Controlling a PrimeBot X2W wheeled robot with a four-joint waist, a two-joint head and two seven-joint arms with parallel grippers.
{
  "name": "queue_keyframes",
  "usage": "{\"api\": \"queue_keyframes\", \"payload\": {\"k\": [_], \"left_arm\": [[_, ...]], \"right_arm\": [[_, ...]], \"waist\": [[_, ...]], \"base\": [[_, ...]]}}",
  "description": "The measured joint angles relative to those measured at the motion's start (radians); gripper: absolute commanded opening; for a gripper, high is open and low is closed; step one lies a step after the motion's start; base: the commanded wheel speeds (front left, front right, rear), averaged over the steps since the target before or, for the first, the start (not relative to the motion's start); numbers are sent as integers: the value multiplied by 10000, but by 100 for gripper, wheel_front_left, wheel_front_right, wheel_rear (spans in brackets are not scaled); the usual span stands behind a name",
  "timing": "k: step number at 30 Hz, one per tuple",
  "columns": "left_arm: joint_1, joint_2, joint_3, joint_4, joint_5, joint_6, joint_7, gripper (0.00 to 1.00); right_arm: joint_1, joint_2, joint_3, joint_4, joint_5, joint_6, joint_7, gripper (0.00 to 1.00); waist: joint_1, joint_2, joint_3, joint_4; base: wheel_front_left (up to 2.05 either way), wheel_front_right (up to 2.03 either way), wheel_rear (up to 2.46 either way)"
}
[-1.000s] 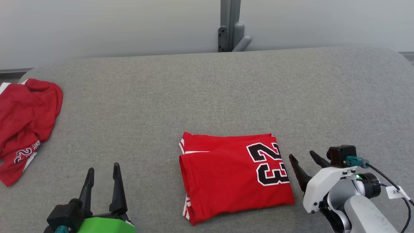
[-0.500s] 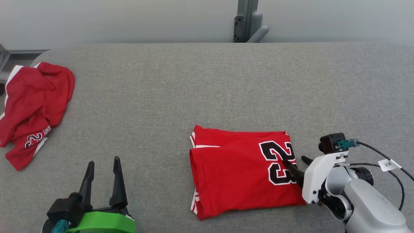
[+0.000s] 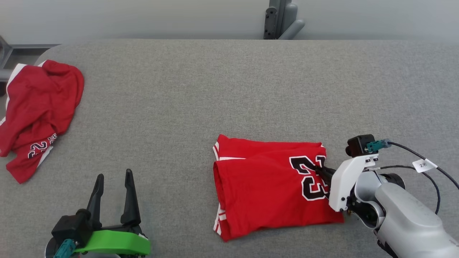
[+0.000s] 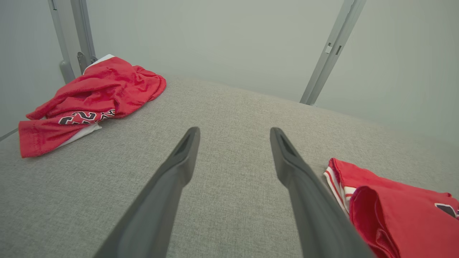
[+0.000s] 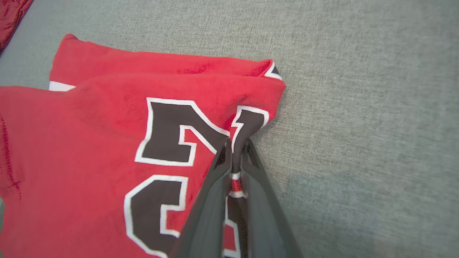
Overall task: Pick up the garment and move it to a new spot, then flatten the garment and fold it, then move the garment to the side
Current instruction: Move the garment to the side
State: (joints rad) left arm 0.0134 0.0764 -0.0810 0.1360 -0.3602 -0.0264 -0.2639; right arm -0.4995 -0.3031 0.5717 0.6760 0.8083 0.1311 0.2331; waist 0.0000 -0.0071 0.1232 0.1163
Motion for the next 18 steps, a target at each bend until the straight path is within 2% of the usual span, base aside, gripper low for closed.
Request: {"api": "queue_keyframes", "payload": {"k": [8,18], "left_arm": [[-168,-84,-136,-88,102,-123,0,100],[-673,-163,-476,-240,357,-238,-2,100]], "right_arm": [[-977,-408,332,686,-52,8,-1302,0],[-2172,-652,518,1277,-94,6,-1827,0]], "waist": [[0,0,149,-409],[0,0,607,-1225]], "base": [[0,0,0],[0,0,0]]}}
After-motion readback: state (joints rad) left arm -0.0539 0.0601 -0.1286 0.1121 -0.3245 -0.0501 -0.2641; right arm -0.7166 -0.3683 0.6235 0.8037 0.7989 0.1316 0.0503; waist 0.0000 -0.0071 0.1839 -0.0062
